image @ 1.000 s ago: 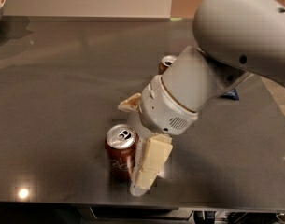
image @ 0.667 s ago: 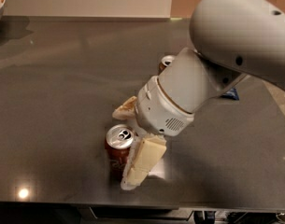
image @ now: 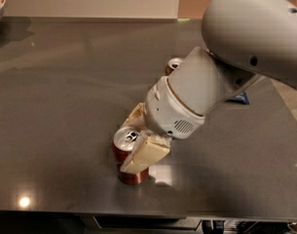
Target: Move coke can near orange can
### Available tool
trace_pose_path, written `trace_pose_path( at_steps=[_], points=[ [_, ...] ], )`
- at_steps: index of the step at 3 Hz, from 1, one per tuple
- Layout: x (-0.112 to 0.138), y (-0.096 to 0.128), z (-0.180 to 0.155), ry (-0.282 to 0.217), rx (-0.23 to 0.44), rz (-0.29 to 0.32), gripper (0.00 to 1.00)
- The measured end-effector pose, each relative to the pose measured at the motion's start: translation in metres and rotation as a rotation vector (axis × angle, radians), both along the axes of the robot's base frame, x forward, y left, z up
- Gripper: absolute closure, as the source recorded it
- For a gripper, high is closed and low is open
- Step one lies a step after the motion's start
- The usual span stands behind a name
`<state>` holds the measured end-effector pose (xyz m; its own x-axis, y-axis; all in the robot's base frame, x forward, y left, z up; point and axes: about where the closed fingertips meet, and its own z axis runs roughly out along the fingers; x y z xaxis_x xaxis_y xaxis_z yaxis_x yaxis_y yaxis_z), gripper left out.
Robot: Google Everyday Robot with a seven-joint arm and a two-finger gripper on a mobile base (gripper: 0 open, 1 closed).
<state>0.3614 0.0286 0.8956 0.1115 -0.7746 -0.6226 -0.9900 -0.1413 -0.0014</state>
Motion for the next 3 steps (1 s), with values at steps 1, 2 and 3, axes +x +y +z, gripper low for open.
trace_pose_path(
  at_steps=[1,2,3],
  points=[
    [0.024,-0.014,0.003,-0.001,-0.025,-0.104,0.86],
    [0.062,-0.043,0.007,-0.003,-0.045,-0.267,1.00],
    [0.095,-0.076,0.012,-0.008,-0.047,-0.429,1.00]
  ],
)
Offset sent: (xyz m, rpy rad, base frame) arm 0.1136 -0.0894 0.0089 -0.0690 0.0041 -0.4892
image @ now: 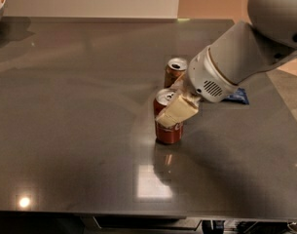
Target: Move coke can near orange can
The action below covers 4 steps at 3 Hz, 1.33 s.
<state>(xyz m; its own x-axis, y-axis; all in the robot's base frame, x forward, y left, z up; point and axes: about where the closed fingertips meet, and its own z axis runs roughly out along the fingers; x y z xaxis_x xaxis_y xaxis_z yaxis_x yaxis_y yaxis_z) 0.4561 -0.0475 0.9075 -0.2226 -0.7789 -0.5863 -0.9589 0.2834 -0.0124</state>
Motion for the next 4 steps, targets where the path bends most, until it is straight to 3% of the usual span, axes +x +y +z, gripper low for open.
trace_pose_path(
  at_steps=[1,2,4],
  points=[
    [0.020,-0.028,0.006,-0.024,0.017,-0.140,1.00],
    [0.035,-0.046,0.009,-0.054,0.049,-0.236,1.00],
    [0.056,-0.063,-0.002,-0.060,0.064,-0.328,1.00]
  ],
)
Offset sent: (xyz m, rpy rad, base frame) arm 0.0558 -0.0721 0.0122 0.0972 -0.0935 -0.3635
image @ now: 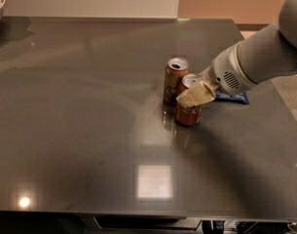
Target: Move coke can near orange can
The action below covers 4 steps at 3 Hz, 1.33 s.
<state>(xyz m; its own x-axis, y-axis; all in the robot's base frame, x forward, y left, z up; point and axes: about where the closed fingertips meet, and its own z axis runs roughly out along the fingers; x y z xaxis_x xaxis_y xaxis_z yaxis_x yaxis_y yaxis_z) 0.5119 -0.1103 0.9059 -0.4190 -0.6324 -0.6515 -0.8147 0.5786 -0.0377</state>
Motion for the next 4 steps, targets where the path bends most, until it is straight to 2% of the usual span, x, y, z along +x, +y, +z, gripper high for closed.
trace_pose_path(
  at_steps=[3,4],
  points=[
    [0.020,-0.013,-0.011,-0.019,-0.016,-0.031,0.32],
    [0.020,-0.011,-0.011,-0.019,-0.017,-0.028,0.08]
  ],
)
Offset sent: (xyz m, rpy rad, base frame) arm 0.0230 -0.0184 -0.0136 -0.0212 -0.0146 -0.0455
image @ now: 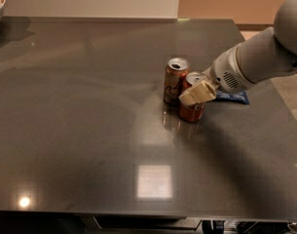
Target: Move coke can near orange can
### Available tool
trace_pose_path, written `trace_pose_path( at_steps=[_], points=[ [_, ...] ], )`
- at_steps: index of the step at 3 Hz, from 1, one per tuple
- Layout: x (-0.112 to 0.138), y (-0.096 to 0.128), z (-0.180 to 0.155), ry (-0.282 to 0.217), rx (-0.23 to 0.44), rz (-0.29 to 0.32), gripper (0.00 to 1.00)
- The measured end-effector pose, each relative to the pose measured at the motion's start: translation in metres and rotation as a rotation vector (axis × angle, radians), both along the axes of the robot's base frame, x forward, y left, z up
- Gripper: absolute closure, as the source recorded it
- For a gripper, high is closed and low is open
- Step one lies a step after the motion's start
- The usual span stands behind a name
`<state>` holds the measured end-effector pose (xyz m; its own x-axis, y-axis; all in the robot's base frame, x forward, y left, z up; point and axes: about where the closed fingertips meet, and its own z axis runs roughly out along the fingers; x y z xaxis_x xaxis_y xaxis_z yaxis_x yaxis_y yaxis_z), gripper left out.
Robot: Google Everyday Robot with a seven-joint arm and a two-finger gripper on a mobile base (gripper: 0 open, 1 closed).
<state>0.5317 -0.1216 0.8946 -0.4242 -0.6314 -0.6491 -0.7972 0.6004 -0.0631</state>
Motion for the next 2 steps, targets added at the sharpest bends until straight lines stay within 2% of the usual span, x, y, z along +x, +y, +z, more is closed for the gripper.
trace_pose_path(
  at_steps=[1,2],
  points=[
    [-0.0003,0.0014,0.0001,0.000,-0.001,0.003,0.00],
    [-0.0004,0.0014,0.0001,0.000,-0.001,0.003,0.00]
  ],
)
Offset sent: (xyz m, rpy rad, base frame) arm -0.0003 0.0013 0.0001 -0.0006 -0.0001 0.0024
